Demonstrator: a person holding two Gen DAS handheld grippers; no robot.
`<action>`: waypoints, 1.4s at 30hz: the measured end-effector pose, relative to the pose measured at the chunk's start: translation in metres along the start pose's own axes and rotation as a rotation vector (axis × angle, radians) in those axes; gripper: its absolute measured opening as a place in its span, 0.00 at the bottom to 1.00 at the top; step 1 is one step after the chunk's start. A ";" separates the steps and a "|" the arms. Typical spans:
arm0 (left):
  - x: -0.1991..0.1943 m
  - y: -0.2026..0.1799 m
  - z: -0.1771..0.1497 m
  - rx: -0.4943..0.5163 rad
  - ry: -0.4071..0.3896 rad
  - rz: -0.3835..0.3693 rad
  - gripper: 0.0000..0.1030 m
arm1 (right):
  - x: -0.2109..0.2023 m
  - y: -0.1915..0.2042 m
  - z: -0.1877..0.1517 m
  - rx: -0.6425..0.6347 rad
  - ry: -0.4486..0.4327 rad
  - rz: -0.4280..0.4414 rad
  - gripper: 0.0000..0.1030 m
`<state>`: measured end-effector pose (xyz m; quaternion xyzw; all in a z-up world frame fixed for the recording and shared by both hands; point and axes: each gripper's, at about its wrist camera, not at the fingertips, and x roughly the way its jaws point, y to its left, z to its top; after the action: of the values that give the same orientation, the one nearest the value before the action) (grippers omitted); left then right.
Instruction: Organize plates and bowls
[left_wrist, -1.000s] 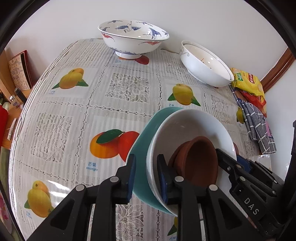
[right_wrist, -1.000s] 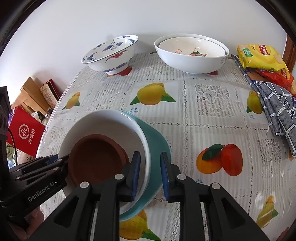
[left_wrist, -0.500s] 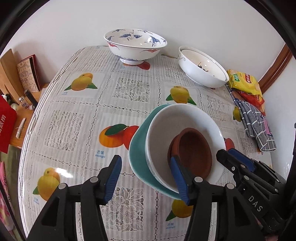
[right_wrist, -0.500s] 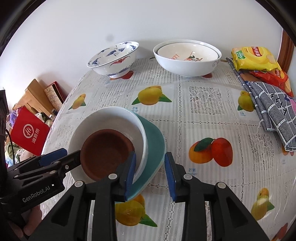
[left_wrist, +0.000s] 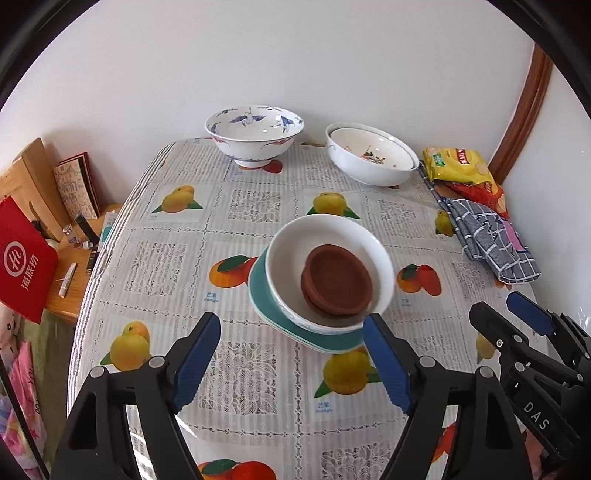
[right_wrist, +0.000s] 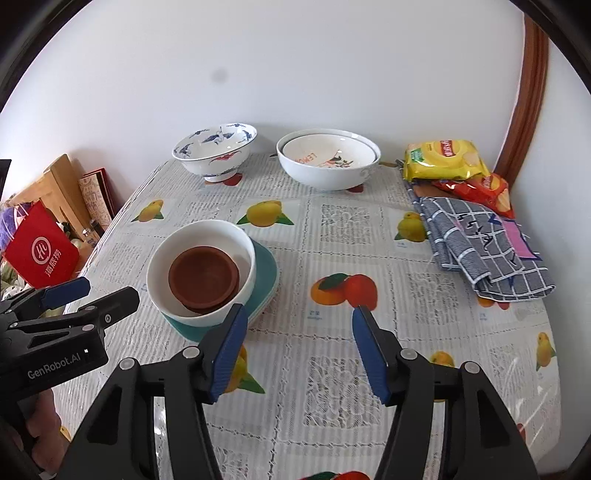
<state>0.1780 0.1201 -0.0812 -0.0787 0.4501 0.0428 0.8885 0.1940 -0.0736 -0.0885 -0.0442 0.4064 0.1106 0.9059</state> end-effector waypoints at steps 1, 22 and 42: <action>-0.007 -0.005 -0.002 0.007 -0.010 -0.006 0.77 | -0.007 -0.005 -0.002 0.011 -0.006 -0.007 0.61; -0.118 -0.087 -0.039 0.116 -0.237 0.064 1.00 | -0.116 -0.073 -0.046 0.088 -0.108 -0.101 0.94; -0.136 -0.102 -0.047 0.119 -0.258 0.044 1.00 | -0.139 -0.090 -0.057 0.131 -0.135 -0.139 0.94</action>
<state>0.0752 0.0105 0.0117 -0.0100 0.3355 0.0453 0.9409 0.0842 -0.1939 -0.0232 -0.0054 0.3466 0.0232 0.9377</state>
